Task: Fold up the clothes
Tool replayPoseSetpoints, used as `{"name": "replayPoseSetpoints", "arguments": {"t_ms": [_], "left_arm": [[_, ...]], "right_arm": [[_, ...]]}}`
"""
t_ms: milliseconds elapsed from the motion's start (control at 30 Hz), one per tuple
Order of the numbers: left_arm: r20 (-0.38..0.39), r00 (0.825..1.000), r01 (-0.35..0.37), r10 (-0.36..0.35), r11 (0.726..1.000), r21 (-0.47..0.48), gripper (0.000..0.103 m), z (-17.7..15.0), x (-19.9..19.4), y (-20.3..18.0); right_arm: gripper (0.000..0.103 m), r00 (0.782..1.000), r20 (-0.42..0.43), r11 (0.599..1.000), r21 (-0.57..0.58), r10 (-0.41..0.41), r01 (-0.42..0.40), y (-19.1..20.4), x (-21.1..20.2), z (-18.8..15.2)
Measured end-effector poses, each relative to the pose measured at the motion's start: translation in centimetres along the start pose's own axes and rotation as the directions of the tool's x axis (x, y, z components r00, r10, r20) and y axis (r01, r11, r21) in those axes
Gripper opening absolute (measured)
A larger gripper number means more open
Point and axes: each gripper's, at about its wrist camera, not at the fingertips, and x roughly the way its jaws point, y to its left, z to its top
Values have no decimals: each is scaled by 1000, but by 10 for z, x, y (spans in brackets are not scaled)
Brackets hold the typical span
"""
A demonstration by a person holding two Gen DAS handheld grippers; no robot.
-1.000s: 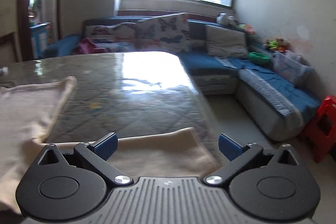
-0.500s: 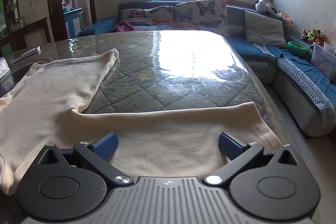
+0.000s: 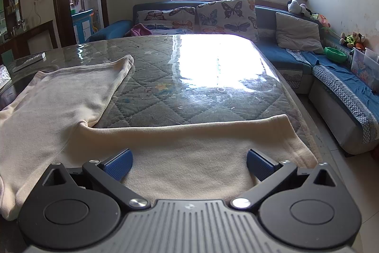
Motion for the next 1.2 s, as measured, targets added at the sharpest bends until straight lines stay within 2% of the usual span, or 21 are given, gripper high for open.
{"name": "replayPoseSetpoints", "arguments": {"t_ms": [133,267,500,700,833,900,1067,1200], "left_arm": [[-3,999,-43,43,999,14,75,3,4,11],[-20,996,-92,92,996,5,86,5,8,26],[-28,997,-74,74,997,5,96,10,9,25],[19,999,-38,37,999,24,96,22,7,13],[-20,999,-35,35,999,-14,94,28,25,27],[-29,998,-61,60,998,-30,91,27,32,36],[-51,988,-149,149,989,6,90,29,38,45],[-37,982,-184,183,983,-19,90,25,24,49]], "right_arm": [[103,1000,1,1000,0,0,0,0,0,0],[103,1000,1,1000,1,1,-1,0,1,0],[103,1000,1,1000,1,1,-1,0,0,-1],[103,1000,2,1000,3,2,-2,-1,0,0],[103,1000,2,1000,3,3,-3,-1,0,0],[103,1000,2,1000,3,3,-3,-1,1,0],[103,1000,2,1000,3,3,-3,-1,1,-1],[103,1000,2,1000,4,3,-3,-1,0,-1]]}}
